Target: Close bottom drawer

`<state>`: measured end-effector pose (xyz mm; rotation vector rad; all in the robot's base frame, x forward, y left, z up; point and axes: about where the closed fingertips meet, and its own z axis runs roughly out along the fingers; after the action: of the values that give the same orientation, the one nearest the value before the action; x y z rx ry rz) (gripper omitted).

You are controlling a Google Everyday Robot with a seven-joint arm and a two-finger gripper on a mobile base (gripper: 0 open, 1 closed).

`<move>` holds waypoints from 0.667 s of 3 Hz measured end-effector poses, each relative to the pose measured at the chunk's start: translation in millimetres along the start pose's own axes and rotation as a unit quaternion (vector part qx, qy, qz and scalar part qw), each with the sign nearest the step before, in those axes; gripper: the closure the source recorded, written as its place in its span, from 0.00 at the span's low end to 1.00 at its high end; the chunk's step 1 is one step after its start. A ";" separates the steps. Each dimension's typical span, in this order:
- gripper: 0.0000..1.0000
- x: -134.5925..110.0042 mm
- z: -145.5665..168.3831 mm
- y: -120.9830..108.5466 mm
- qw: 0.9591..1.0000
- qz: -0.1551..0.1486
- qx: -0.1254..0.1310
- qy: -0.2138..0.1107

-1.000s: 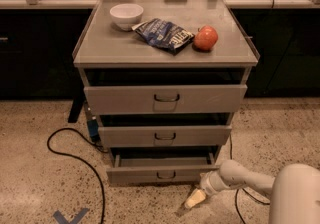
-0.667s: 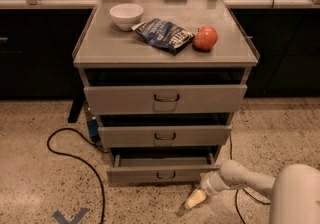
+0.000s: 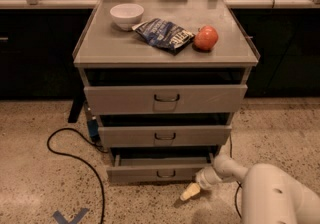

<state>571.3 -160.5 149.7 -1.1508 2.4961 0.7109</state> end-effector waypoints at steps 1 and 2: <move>0.00 -7.1 10.0 -17.0 1.000 0.015 0.005 -0.003; 0.00 -36.5 -0.4 -58.3 0.998 0.022 0.047 -0.035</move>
Offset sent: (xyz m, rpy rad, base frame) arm 0.1666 -0.0346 0.0171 -0.0136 -0.2062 -0.2392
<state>639.4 -170.5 148.8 -1.0230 2.4762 0.6258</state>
